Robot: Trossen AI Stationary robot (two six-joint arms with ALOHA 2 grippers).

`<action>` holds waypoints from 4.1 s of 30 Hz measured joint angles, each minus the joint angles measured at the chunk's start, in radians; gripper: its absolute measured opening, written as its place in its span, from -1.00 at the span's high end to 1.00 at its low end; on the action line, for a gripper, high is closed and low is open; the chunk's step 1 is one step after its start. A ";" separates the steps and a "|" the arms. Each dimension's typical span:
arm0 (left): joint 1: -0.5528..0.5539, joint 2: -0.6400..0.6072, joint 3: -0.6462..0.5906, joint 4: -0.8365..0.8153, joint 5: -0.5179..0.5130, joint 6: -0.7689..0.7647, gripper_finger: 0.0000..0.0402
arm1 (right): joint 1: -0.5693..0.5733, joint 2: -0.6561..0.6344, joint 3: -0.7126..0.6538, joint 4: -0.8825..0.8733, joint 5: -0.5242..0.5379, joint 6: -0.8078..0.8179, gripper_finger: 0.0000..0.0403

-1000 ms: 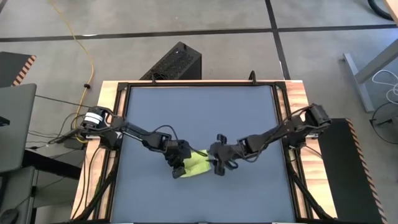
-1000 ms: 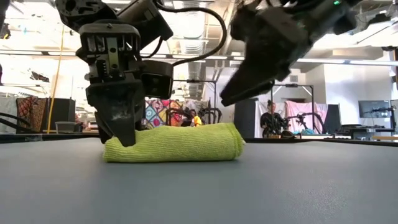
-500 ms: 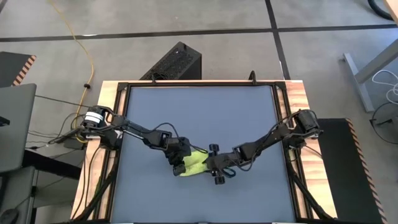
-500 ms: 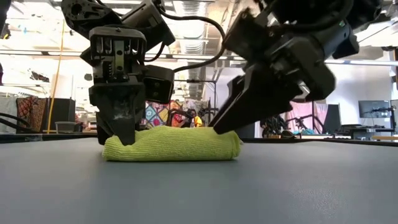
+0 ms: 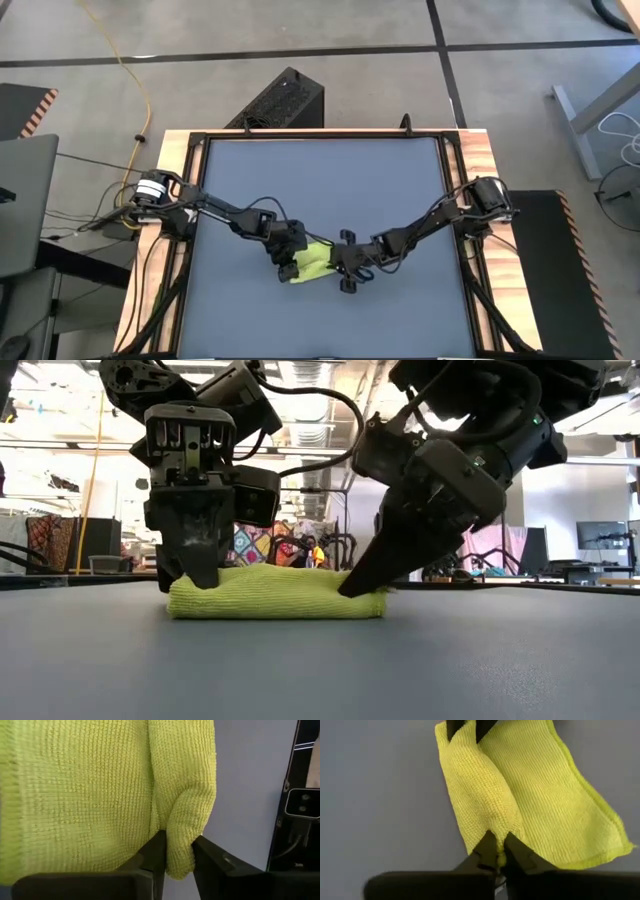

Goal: Roll towel
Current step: Roll the green microfiber towel

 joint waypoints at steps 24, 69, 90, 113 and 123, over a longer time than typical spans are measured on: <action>-0.062 -0.097 0.000 -0.202 -0.273 0.242 0.39 | -0.052 -0.002 0.001 -0.061 -0.092 0.325 0.83; -0.141 -0.063 -0.096 0.179 -0.519 0.301 0.52 | -0.088 0.000 -0.001 -0.065 -0.136 0.485 0.82; -0.008 -0.046 -0.094 0.079 -0.235 0.175 0.94 | -0.180 -0.154 -0.006 -0.238 -0.337 0.473 0.05; 0.072 -0.044 -0.097 0.048 -0.082 0.130 0.94 | 0.002 -0.059 0.017 0.000 -0.011 -0.371 0.05; 0.072 -0.044 -0.096 0.043 -0.082 0.136 0.94 | 0.002 0.005 0.020 0.040 0.068 -0.354 0.05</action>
